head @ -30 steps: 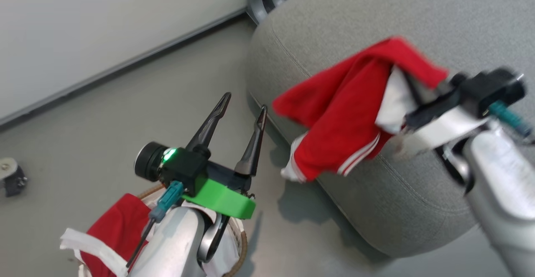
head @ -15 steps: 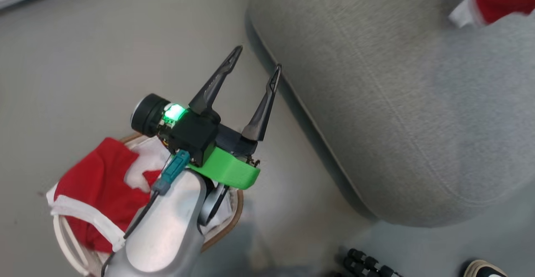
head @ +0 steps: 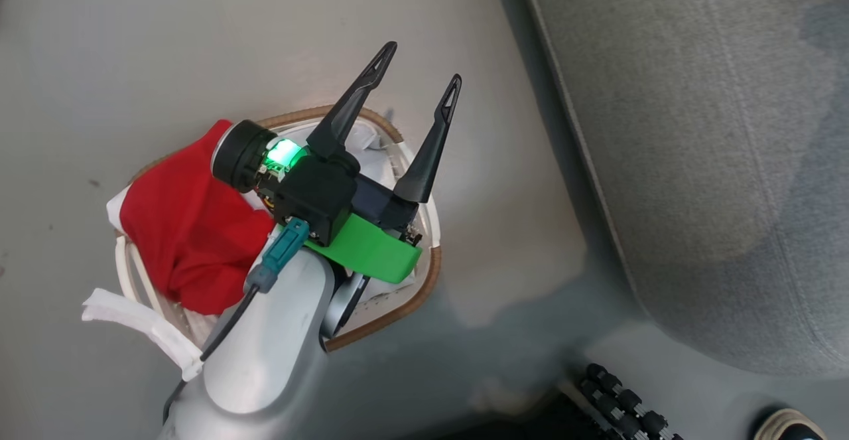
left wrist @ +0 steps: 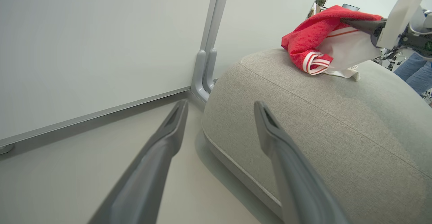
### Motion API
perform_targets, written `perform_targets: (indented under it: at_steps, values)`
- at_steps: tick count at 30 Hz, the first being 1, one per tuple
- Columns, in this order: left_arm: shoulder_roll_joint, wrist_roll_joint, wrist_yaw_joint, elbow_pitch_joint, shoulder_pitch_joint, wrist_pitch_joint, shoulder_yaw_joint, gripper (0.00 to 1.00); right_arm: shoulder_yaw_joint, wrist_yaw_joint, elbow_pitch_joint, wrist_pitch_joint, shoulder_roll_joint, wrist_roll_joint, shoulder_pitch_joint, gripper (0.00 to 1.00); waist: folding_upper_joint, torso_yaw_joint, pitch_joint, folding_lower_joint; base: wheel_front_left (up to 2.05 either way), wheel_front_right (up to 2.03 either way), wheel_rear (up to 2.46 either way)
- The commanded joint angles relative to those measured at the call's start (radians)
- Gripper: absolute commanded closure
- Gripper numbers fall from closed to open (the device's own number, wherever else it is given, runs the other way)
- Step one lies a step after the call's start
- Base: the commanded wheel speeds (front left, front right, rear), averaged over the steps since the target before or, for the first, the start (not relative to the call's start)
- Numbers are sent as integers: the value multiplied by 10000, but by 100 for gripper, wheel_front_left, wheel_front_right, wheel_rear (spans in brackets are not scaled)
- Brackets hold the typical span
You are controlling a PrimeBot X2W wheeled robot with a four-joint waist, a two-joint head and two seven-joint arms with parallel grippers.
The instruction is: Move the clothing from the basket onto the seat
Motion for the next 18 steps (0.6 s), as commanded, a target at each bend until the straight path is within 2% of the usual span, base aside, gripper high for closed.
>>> perform_targets:
  at_steps: [1, 2, 3, 10, 18]
  values:
    - [7, -61, -24, 51, -175, 5, 69, 0, -140, -14, 57, -20, 67, -79, 316, 58, 0, 353, 236, -2, 0, 0, 0]
    - [0, -49, -24, 83, -138, 5, 103, 0, -259, -14, 103, -20, 187, -108, 645, 34, 0, 334, 140, -2, 0, 0, 0]
    - [-6, -34, -24, 104, -108, 5, 117, 0, -405, -14, 117, -20, 284, -136, 877, 0, 0, 321, 64, -2, 0, 0, 0]
    - [5, 27, -25, 409, 359, 5, 483, 0, -1014, -14, -299, -20, 1077, -335, 2855, 0, 0, 170, -851, -2, 0, 0, 0]
    - [-71, 229, -17, 590, 1222, 5, 1556, 0, -1279, -14, -1272, -20, 1835, -448, 4699, 0, 0, 290, -2237, -2, 0, 0, 0]
